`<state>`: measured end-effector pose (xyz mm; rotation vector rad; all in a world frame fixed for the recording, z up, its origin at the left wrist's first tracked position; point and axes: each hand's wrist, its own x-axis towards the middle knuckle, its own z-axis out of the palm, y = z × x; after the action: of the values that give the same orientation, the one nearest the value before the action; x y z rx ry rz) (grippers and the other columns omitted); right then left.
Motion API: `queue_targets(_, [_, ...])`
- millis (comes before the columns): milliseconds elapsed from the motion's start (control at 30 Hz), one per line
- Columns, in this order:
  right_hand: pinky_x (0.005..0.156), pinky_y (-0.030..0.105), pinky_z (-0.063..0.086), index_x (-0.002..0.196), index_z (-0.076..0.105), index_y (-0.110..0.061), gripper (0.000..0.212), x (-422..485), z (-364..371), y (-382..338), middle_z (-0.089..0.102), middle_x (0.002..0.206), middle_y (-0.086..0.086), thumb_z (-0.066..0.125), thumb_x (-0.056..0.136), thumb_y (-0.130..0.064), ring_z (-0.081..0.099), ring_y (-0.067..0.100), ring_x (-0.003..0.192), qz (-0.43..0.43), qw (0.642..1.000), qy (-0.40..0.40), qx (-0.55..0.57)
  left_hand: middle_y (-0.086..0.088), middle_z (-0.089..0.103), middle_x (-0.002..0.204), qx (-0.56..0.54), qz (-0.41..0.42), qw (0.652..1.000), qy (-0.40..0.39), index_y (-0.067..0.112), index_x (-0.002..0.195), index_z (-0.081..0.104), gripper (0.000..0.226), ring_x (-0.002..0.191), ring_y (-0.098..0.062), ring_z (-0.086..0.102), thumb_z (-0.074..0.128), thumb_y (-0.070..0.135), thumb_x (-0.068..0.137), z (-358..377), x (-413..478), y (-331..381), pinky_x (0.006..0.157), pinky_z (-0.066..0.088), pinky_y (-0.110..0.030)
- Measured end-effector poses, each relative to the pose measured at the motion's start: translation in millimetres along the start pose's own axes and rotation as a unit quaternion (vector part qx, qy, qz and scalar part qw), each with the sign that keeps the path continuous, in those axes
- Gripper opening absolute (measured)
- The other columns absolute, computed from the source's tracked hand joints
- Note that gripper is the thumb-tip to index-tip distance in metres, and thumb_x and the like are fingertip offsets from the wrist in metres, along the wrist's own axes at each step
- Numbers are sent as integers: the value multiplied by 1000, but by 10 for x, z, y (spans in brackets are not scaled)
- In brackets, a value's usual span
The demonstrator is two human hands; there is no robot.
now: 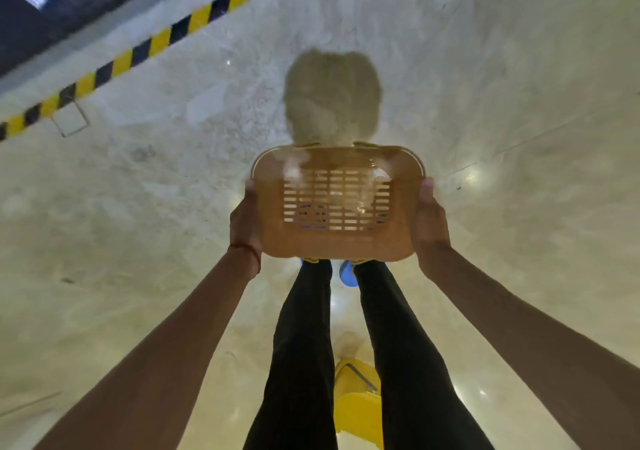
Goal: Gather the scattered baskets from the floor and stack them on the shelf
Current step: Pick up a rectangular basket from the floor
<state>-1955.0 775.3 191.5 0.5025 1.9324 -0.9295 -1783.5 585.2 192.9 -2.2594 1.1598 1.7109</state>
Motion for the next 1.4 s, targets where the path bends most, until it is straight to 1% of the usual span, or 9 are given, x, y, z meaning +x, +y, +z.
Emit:
queue_targets(167, [102,50,53,119,73,-31,71,-1022,-136,-420,77,111,-3,32,91,-82,71,20,108,-55,998,-22,-5,-2,71,116,-94,5,994,-53,22,116,71,75,116,-32,64,53,81,73,-745,-746,220,101,50,-54])
queue_targets(367, [101,49,54,103,78,-29,65,-1950,-216,-934,79,98,-3,28,100,-71,74,19,98,-83,995,-39,-34,5,74,91,-133,18,991,-9,31,85,71,48,93,-18,68,41,67,94,-1277,-1642,466,99,51,-44])
queue_targets(633, [84,29,60,126,71,-9,57,-2780,-205,-1446,73,122,13,45,103,-54,71,23,106,-118,978,-170,-1,-7,73,113,-297,37,954,20,22,113,72,62,107,-28,67,50,74,86,-1858,-2400,279,99,51,-51])
queue_targets(767, [91,38,60,119,76,-18,55,-3030,-18,-1569,74,117,6,47,100,-61,70,27,110,-149,960,-228,-68,-3,72,109,-371,33,925,78,23,107,70,50,100,-20,67,50,65,92,-2092,-2749,121,94,51,-39])
queue_targets(833, [99,47,55,101,80,-32,56,-3170,116,-1626,79,106,-2,44,94,-74,73,23,105,-193,942,-231,-148,3,70,98,-384,26,916,111,26,96,68,38,91,-15,65,44,56,99,-2195,-2844,11,81,51,-32])
queue_targets(1000, [101,55,53,107,78,-29,74,-3579,649,-1756,77,110,3,42,81,-88,71,27,106,-216,903,-285,-238,-1,70,99,-431,13,882,189,25,91,68,43,97,-24,65,42,59,98,-2564,-2969,-290,95,52,-42])
queue_targets(1200, [95,45,56,114,71,-32,68,-4142,1576,-1709,74,109,0,26,93,-79,70,23,99,-245,859,-270,-360,1,67,98,-518,-11,822,237,23,92,64,40,89,-17,62,41,55,100,-3177,-2957,-583,88,48,-36])
queue_targets(1300, [71,32,50,116,64,-31,55,-4418,2119,-1536,69,107,-3,28,100,-70,65,17,90,-243,850,-277,-376,-1,71,95,-532,-14,807,256,24,86,68,43,95,-25,66,45,58,98,-3605,-2851,-815,93,52,-42])
queue_targets(1400, [69,31,47,128,64,-28,63,-4729,2670,-1316,69,117,0,27,100,-70,65,23,98,-247,839,-279,-396,-9,71,107,-537,-23,798,272,20,92,70,49,98,-27,65,44,61,96,-4149,-2750,-994,98,51,-47])
